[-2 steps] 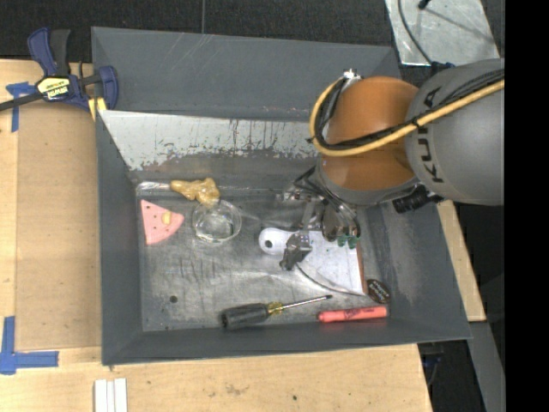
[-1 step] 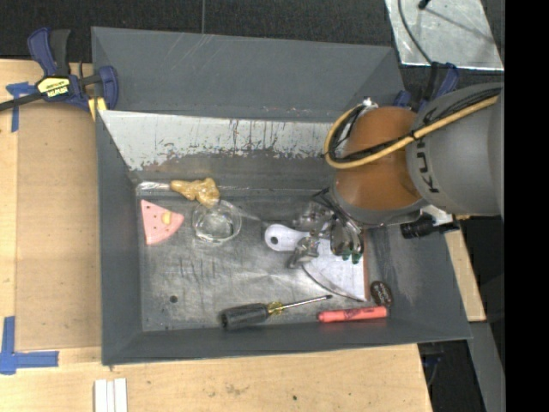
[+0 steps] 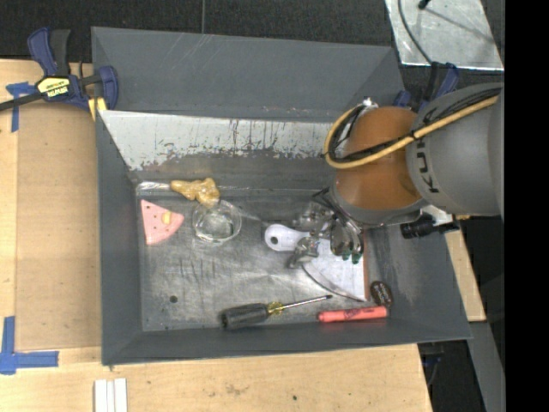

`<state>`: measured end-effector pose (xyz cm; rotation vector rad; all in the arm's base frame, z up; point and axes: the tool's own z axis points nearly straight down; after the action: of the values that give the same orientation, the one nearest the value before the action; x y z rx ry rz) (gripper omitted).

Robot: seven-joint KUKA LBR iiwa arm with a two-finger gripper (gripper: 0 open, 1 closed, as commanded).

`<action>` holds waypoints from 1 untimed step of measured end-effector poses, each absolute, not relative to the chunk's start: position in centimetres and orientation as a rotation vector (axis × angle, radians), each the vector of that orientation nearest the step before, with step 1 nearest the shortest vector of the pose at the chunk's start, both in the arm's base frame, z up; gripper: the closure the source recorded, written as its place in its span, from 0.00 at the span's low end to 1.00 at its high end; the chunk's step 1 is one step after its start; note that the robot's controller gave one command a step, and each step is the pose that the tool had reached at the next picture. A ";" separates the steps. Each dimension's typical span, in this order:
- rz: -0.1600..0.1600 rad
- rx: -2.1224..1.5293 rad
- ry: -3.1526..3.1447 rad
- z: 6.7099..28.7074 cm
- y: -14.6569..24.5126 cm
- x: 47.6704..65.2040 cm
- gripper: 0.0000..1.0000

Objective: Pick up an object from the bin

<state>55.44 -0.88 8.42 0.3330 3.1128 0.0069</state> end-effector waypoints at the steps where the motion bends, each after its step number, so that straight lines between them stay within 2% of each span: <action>1: 0.000 0.379 3.117 15.1 -1.2 56.6 1.00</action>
Offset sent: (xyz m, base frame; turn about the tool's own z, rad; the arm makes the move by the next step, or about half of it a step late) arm 0.0000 0.0000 0.0000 0.0000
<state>56.62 -1.17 15.10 0.3794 3.1167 0.0000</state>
